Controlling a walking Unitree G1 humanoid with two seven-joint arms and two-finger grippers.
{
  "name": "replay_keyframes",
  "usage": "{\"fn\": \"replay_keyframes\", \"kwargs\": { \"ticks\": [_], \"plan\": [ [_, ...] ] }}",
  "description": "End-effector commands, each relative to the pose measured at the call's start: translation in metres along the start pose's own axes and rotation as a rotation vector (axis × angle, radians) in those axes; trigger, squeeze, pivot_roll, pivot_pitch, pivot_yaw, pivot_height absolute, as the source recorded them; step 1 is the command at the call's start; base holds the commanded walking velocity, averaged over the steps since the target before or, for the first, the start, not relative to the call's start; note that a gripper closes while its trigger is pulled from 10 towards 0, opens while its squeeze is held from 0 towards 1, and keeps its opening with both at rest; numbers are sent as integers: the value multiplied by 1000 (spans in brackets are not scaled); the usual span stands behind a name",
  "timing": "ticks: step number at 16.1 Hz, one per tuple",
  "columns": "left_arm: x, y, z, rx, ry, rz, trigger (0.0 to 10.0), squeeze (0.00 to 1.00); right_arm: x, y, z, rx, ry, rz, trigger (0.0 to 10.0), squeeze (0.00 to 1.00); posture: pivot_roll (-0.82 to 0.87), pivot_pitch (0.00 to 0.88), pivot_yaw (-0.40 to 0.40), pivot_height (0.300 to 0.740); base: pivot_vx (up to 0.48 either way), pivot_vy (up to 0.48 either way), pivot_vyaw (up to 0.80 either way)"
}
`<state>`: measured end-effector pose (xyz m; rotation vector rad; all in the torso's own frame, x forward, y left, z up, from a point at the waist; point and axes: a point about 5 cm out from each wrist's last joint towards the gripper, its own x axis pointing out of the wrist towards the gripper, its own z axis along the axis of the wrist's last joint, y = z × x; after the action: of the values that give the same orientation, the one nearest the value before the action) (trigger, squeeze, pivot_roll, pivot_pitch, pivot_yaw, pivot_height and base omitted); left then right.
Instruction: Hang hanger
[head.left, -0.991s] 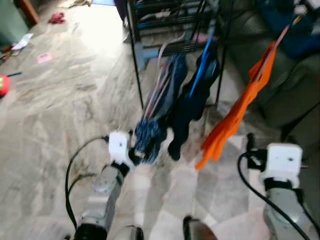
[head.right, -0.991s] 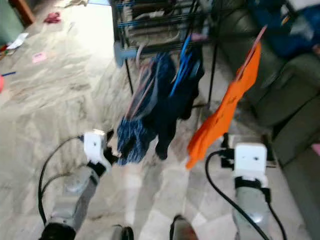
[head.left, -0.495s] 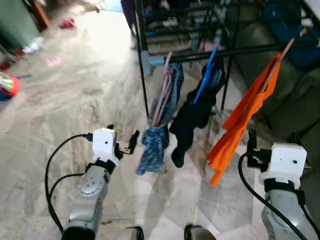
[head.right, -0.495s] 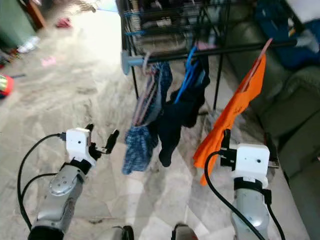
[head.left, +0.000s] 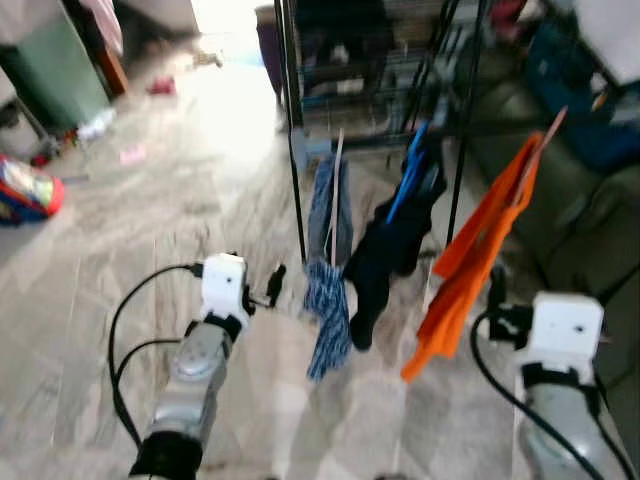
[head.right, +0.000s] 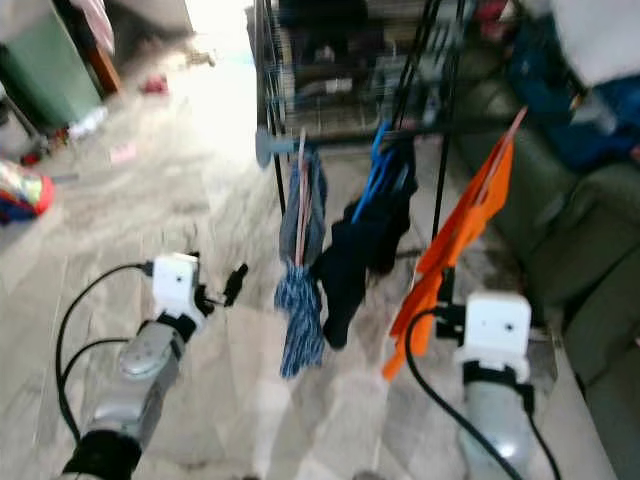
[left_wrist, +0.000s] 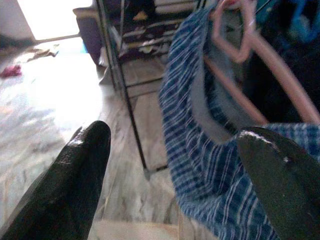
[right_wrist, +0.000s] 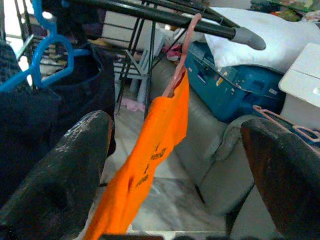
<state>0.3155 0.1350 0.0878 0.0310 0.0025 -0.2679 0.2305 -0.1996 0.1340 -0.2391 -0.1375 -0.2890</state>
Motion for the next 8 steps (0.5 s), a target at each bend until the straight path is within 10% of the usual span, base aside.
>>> {"fn": "replay_keyframes", "kwargs": {
  "ticks": [1, 8],
  "plan": [
    [0, 4, -2, 13, 7, 14, 10000, 0, -2, 5, -4, 13, 14, 6, 10000, 0, -118, 33, 66, 740, 0, 0, 0],
    [0, 12, -12, 15, 42, 104, 10000, 0, 21, 4, -22, 27, 62, 41, 10000, 0, -34, 21, 71, 740, 0, 0, 0]
  ]
}}
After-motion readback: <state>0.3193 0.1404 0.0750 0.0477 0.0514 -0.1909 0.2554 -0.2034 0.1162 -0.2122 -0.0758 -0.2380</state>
